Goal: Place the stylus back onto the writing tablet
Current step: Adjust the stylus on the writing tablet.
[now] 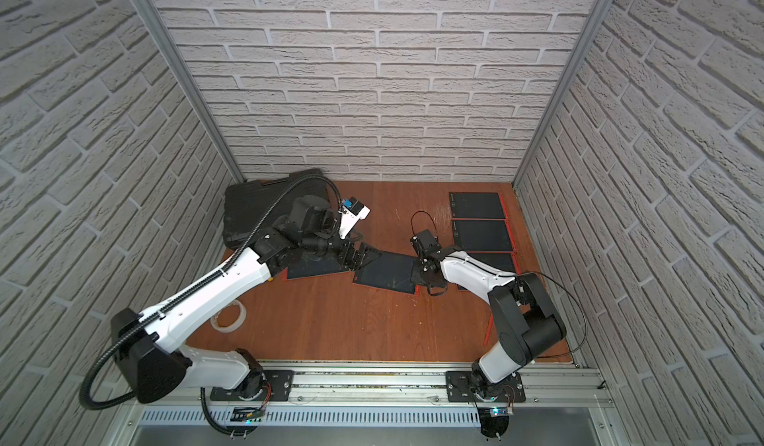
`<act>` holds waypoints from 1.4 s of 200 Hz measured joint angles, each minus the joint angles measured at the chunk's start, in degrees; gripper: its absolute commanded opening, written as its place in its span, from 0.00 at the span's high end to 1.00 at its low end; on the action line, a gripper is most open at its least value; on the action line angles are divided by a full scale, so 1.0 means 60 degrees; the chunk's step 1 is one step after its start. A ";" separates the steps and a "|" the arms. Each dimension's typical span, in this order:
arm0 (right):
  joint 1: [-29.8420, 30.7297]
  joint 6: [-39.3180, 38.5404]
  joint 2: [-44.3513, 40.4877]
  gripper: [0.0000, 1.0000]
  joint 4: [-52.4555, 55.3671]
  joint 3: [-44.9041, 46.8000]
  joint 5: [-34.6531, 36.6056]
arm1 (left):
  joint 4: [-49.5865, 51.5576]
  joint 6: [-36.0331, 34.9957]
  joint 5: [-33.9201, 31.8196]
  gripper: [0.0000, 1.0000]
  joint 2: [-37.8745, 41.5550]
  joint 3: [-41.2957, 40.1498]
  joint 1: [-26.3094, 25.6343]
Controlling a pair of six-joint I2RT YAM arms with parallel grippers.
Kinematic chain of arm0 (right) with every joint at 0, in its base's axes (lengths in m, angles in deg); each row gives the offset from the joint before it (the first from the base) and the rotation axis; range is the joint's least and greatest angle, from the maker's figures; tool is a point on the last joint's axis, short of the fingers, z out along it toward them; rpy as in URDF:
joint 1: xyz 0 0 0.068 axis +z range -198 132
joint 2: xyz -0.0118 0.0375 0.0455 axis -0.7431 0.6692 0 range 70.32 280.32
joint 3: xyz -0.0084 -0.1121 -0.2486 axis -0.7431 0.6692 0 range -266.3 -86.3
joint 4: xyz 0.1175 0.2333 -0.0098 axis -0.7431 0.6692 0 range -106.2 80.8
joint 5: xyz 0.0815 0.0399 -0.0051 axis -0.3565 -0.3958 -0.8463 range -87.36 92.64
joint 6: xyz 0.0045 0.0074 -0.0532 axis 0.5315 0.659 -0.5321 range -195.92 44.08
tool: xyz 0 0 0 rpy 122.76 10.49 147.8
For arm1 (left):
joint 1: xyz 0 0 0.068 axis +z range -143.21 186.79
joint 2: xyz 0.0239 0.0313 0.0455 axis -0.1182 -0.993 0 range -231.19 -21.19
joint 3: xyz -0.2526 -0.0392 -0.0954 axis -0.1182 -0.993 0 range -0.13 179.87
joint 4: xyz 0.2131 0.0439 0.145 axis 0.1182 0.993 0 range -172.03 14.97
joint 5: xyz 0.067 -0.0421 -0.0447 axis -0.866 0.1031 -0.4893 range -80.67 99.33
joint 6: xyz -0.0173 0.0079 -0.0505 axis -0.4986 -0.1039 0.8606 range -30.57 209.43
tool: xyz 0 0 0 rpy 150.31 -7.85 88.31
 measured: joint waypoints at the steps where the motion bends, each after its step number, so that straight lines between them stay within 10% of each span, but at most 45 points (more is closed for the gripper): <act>1: 0.0004 0.0000 0.0000 0.97 -0.0004 0.0000 -0.0004 | 0.0000 0.0000 0.0004 0.02 0.0000 0.0000 0.0000; 280: 0.0576 0.0404 0.1064 0.97 -0.0062 -0.0535 0.0794 | 0.0007 0.0000 0.0073 0.02 -0.0044 0.0000 0.0000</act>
